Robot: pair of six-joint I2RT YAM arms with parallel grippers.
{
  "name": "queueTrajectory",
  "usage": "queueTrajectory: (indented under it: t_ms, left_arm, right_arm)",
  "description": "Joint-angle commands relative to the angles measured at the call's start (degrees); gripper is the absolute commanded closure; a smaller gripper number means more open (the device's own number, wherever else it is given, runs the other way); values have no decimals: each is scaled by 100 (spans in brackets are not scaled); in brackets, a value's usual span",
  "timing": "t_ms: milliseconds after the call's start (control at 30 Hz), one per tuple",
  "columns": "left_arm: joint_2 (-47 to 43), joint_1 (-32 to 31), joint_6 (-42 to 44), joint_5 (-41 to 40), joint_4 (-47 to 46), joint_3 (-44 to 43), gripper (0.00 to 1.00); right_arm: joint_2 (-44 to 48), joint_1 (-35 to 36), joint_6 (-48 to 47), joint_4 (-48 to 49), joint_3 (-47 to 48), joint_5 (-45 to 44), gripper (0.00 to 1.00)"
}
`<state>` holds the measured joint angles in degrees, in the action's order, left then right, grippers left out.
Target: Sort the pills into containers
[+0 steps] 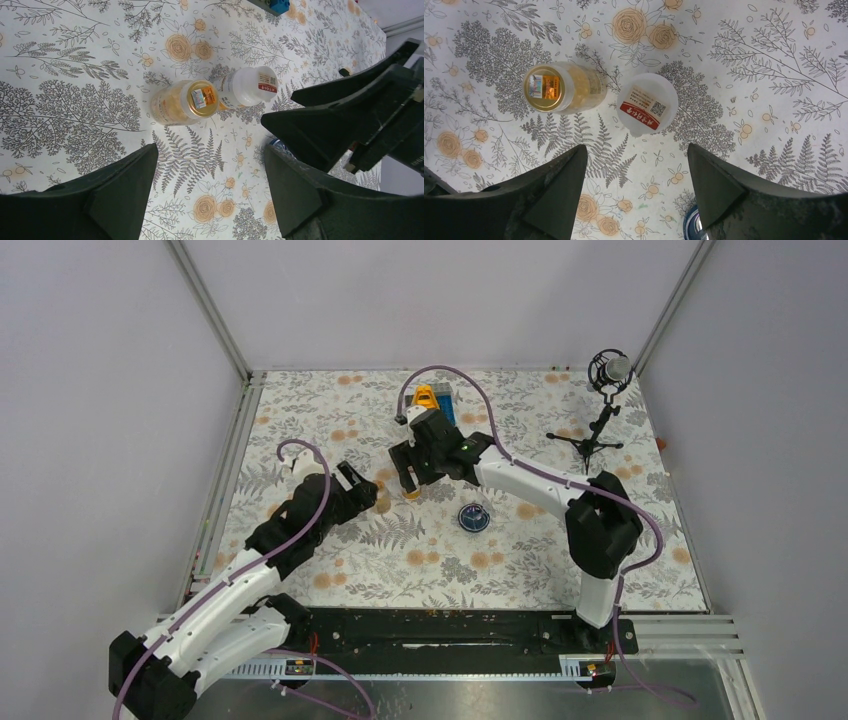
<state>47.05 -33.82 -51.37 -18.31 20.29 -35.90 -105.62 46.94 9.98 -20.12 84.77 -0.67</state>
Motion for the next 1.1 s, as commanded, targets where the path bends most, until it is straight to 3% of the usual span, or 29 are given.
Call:
queueTrajectory:
  t_ms: [0, 300, 533, 633, 767, 867, 967, 1067]
  left_arm:
    - [-106, 29, 97, -149, -76, -25, 21]
    - [-108, 31, 118, -131, -90, -25, 21]
    - [-112, 29, 233, -173, -158, -15, 21]
    - [-108, 34, 298, -208, -258, -15, 21]
    - [-115, 26, 349, -161, -304, -8, 21]
    - [-164, 30, 373, -156, -281, 5, 21]
    - [-195, 34, 414, -120, -308, 50, 21]
    - [-168, 27, 580, 66, -436, 73, 21]
  right_arm:
    - [-199, 71, -160, 357, 249, -69, 21]
    - [-778, 87, -207, 556, 421, -128, 31]
    - [-684, 86, -42, 1018, 148, -520, 49]
    - [-603, 86, -28, 1259, 0, -567, 48]
    - [-779, 83, -149, 1168, 154, -438, 35]
    - [-882, 87, -205, 1254, 172, -423, 31]
    - [-976, 84, -284, 1320, 218, -365, 32]
    - [-1117, 87, -298, 1137, 427, -400, 40]
